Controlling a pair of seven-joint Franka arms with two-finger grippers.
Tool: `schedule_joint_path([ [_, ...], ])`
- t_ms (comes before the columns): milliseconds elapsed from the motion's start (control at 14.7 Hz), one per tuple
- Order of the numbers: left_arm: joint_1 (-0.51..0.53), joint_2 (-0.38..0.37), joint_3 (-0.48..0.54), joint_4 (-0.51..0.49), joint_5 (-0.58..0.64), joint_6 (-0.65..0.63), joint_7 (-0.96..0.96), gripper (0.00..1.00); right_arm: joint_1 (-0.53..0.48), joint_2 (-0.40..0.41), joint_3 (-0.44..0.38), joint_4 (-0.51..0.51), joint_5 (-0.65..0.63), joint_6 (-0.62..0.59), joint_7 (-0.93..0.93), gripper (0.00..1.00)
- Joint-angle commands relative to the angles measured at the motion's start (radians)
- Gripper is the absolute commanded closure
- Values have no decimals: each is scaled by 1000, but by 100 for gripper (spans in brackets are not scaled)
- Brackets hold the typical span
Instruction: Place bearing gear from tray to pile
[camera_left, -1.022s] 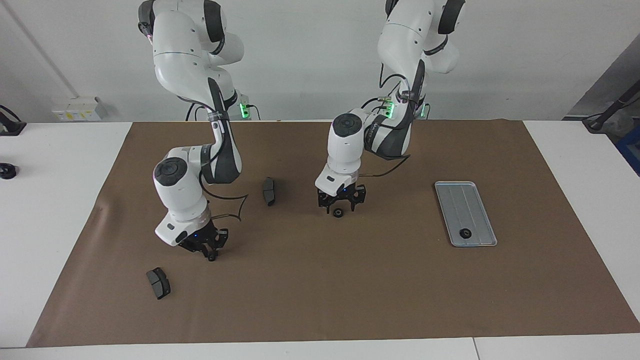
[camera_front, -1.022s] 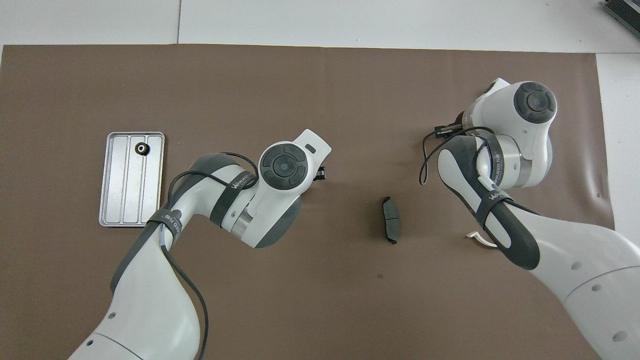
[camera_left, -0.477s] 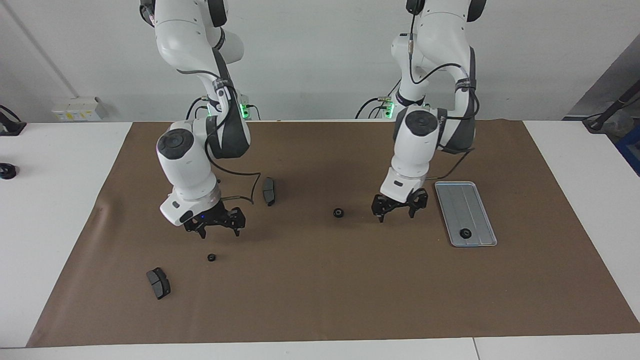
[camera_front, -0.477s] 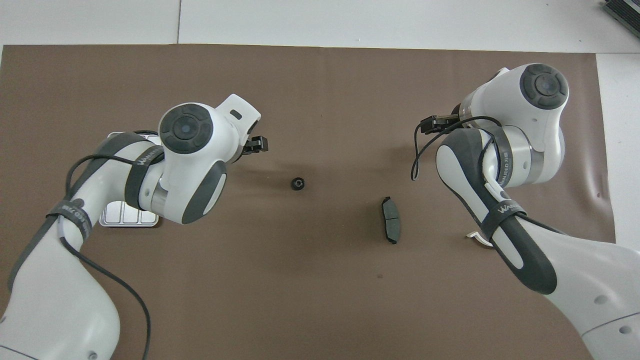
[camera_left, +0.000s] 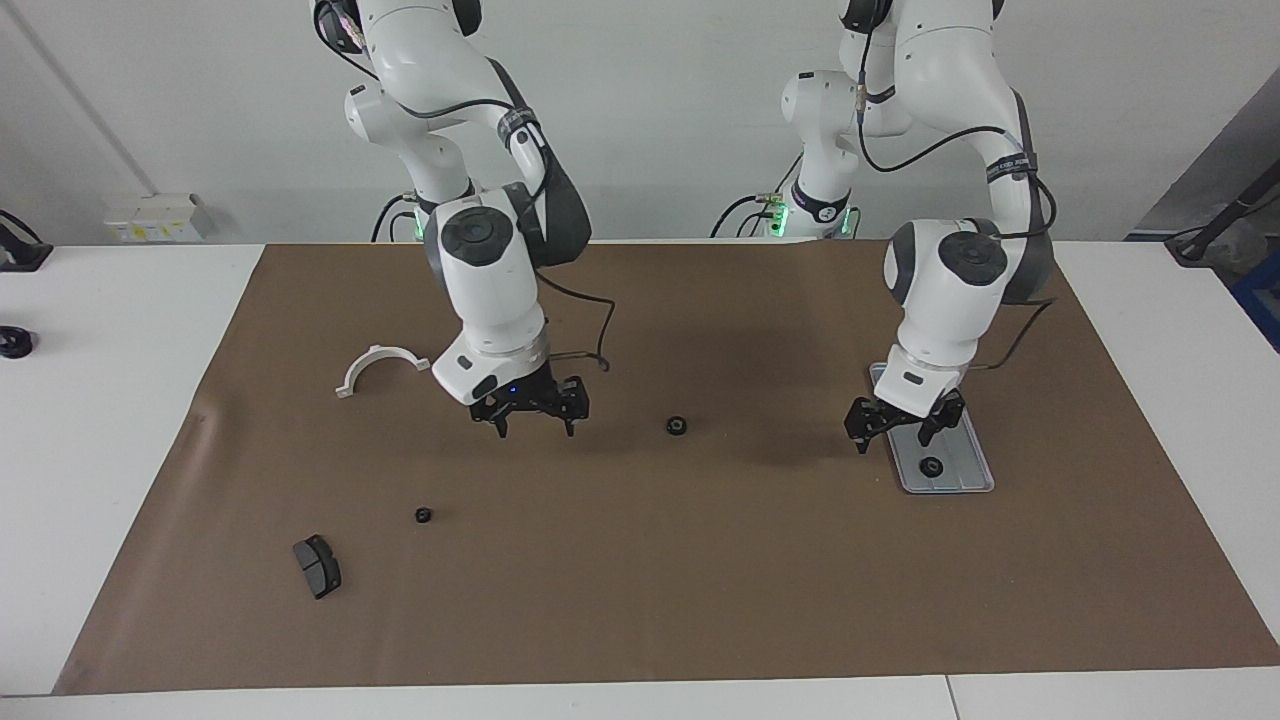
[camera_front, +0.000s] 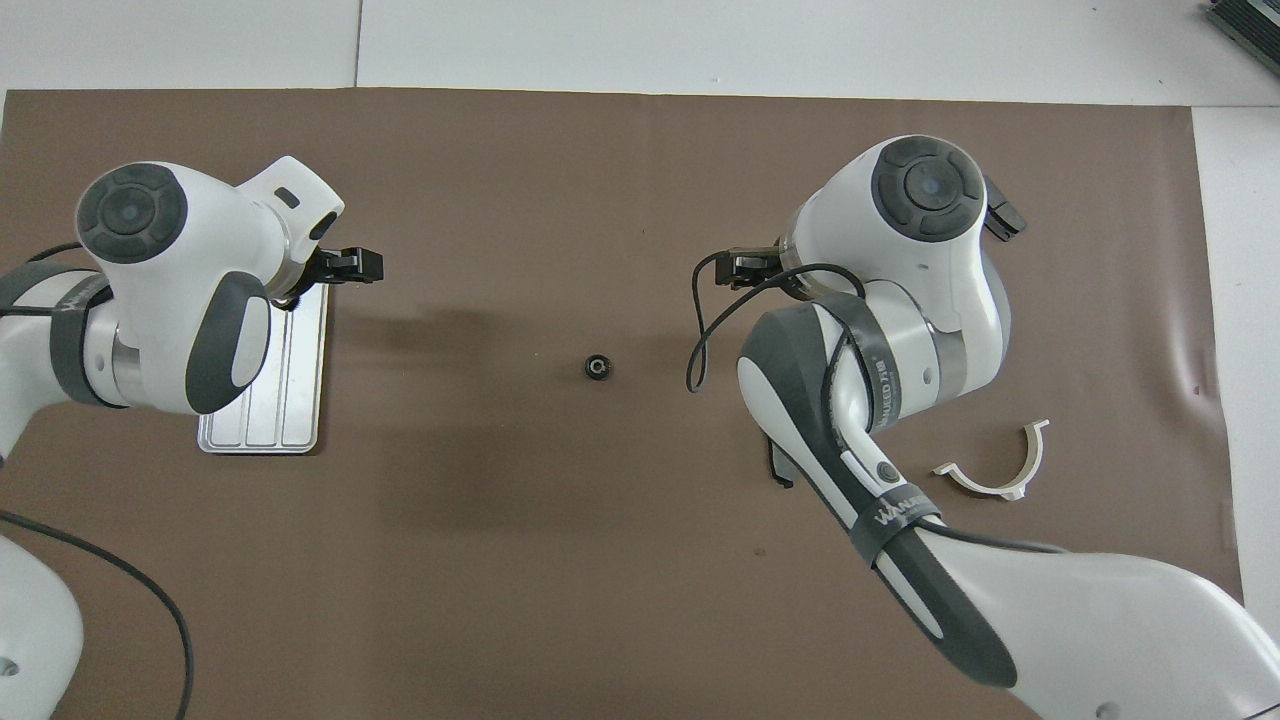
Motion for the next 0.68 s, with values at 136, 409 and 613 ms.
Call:
schedule_joint_path([
  [136,107,-4,-14,-39,-69,61,201,0,57,20,2,17,0,6,89,0],
  [409,114,15,-14,-37,-101,81,230,0,93,49,2,17,-1,52,129,0],
  [613,112,27,-12,-37,-104,84,244,0,128,78,2,17,-1,82,180,0],
])
